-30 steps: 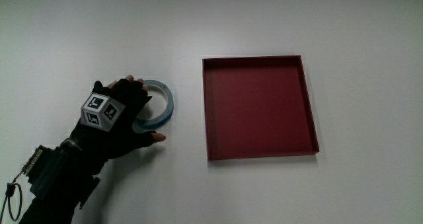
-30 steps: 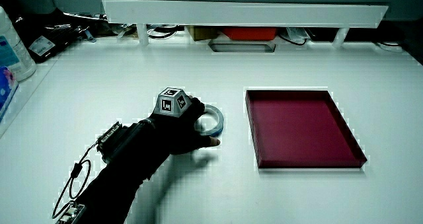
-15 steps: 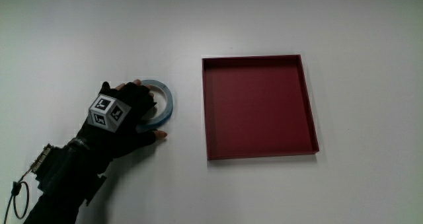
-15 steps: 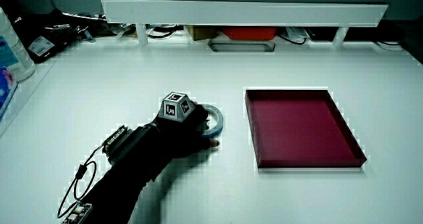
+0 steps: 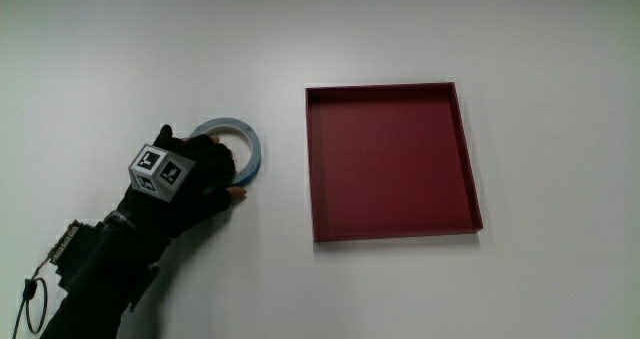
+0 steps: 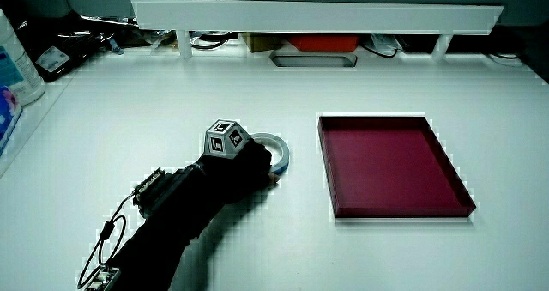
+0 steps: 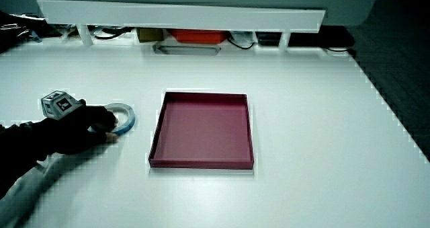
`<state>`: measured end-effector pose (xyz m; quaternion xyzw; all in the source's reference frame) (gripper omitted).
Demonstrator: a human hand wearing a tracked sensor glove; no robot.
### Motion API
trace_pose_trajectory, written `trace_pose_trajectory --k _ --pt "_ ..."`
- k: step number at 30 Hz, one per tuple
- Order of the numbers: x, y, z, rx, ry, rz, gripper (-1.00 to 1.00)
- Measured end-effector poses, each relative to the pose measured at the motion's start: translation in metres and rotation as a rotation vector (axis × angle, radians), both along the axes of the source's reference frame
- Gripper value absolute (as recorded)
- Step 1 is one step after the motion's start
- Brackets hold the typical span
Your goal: Pick blue tape
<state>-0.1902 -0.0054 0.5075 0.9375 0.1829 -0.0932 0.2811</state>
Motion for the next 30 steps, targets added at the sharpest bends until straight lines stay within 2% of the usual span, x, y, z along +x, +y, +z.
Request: trace_pose_trajectory --k 4,6,7,8,10,11,12,13,14,16,17,20,21,24,25,26,27,29,30 --pt "0.001 0.001 -0.001 -0.006 0.020 0.000 0.32" --pt "0.001 0.001 -0.004 0.012 0.046 -0.011 0.40" --pt "-0.001 0.001 0.001 -0.001 0.075 -0.026 0.44" --pt "-0.001 0.001 -0.002 0.028 0.074 -0.012 0.48" --pt "-0.003 0.001 -0.002 0.027 0.108 -0.031 0.56" --pt "-0.002 0.000 -0.007 0.050 0.108 -0.012 0.60" --pt "-0.005 0.001 -0.002 0.045 0.134 -0.030 0.64" --pt "-0.005 0.001 -0.004 0.065 0.141 -0.020 0.68" --pt "-0.006 0.002 -0.003 0.058 0.161 -0.033 0.72" --pt "-0.007 0.003 -0.008 0.084 0.162 -0.042 0.80" --pt "-0.008 0.004 -0.007 0.081 0.177 -0.052 0.84" --pt "-0.009 0.005 -0.006 0.103 0.187 -0.047 0.96" --pt "-0.010 0.005 -0.005 0.094 0.199 -0.064 1.00" --pt "-0.010 0.005 -0.007 0.117 0.198 -0.053 1.00" --pt "-0.010 0.006 -0.006 0.111 0.205 -0.070 1.00" --pt "-0.010 0.006 -0.008 0.121 0.190 -0.067 1.00" --pt "-0.010 0.007 -0.008 0.119 0.211 -0.073 1.00" --pt "-0.011 0.007 -0.009 0.128 0.216 -0.073 1.00" --pt "-0.013 0.008 -0.004 0.131 0.244 -0.083 1.00"
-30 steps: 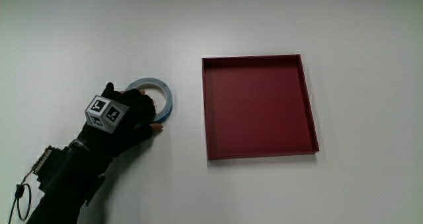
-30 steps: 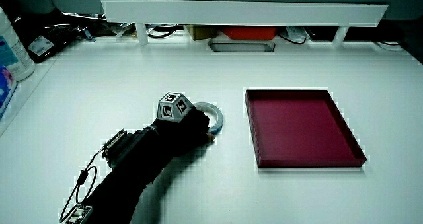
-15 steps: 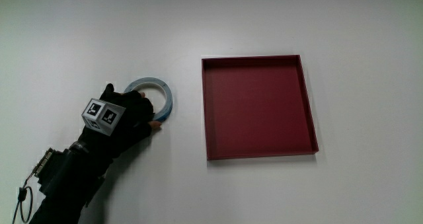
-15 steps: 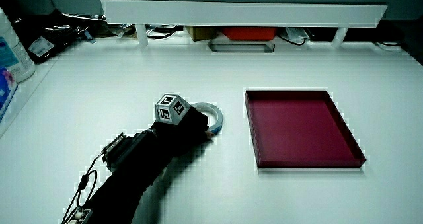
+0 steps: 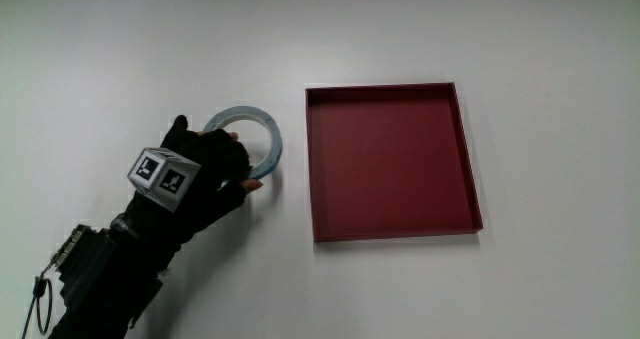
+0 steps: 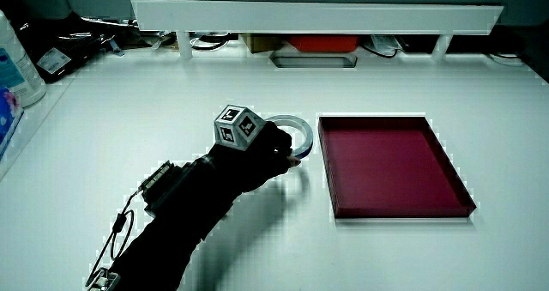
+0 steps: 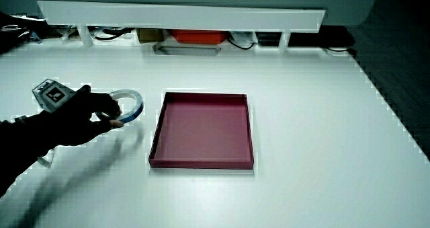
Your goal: Pick blue tape
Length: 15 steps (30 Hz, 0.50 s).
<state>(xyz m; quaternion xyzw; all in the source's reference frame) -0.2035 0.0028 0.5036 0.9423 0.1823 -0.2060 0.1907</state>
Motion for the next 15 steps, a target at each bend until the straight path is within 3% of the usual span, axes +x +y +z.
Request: trace_pose_trajectory --k 4,8,12,15 --pt "0.002 0.002 -0.008 0.030 -0.024 0.003 1.00" --pt "0.005 0.002 -0.018 0.056 0.034 0.000 1.00" --pt "0.019 0.002 -0.044 0.108 0.032 0.033 1.00" --pt "0.031 0.002 -0.056 0.131 0.068 0.062 1.00"
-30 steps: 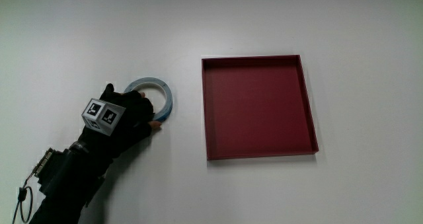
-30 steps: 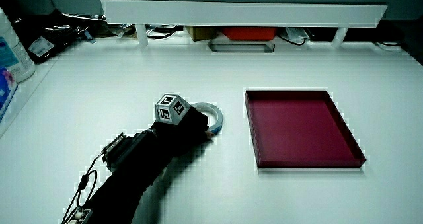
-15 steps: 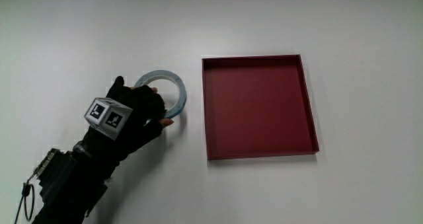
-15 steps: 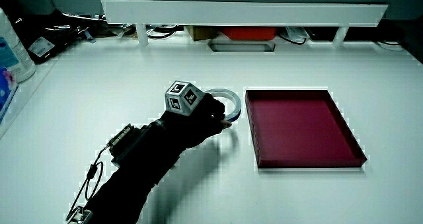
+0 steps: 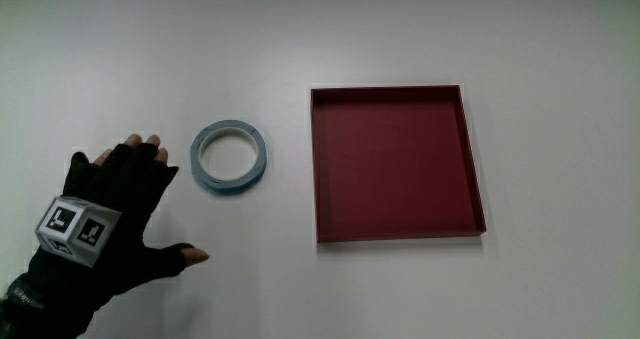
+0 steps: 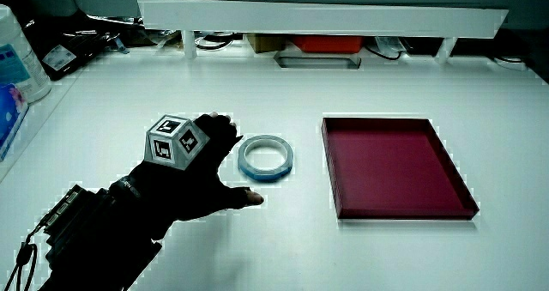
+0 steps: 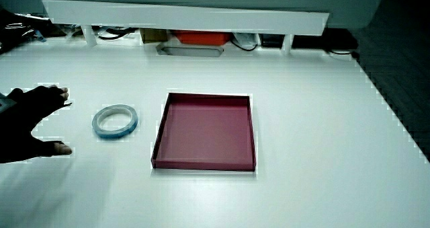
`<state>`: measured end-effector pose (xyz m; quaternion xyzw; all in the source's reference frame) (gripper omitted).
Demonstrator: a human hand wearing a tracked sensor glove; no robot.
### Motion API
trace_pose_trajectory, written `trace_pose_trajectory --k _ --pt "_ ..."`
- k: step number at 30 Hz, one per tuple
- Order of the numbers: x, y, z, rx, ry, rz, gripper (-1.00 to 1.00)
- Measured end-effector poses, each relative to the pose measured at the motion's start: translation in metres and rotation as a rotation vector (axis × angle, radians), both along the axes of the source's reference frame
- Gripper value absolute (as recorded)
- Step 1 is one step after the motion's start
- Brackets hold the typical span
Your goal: Pick blue tape
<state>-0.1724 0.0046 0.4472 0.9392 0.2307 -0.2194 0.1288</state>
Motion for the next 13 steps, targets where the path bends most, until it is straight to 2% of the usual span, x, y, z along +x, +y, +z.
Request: trace_pose_trajectory --k 1,2,3,5,6,7,8,9,11,12,13 --pt "0.005 -0.001 -0.002 0.032 0.018 0.030 1.00" --pt "0.008 -0.002 0.000 0.034 0.074 0.035 1.00" --pt "0.015 -0.003 -0.009 0.040 0.035 0.036 1.00" --pt "0.021 -0.004 -0.012 0.031 0.051 0.043 1.00" --pt "0.025 -0.005 -0.016 0.059 0.069 0.049 1.00" --pt "0.030 -0.007 -0.022 0.065 0.034 0.060 1.00" --pt "0.031 -0.008 -0.016 0.059 0.067 0.051 1.00" --pt "0.036 -0.009 -0.021 0.065 0.052 0.068 1.00" --pt "0.043 -0.011 -0.022 0.089 0.075 0.078 1.00" --pt "0.047 -0.012 -0.022 0.084 0.104 0.079 1.00" --pt "0.054 -0.014 -0.033 0.105 0.055 0.102 1.00"
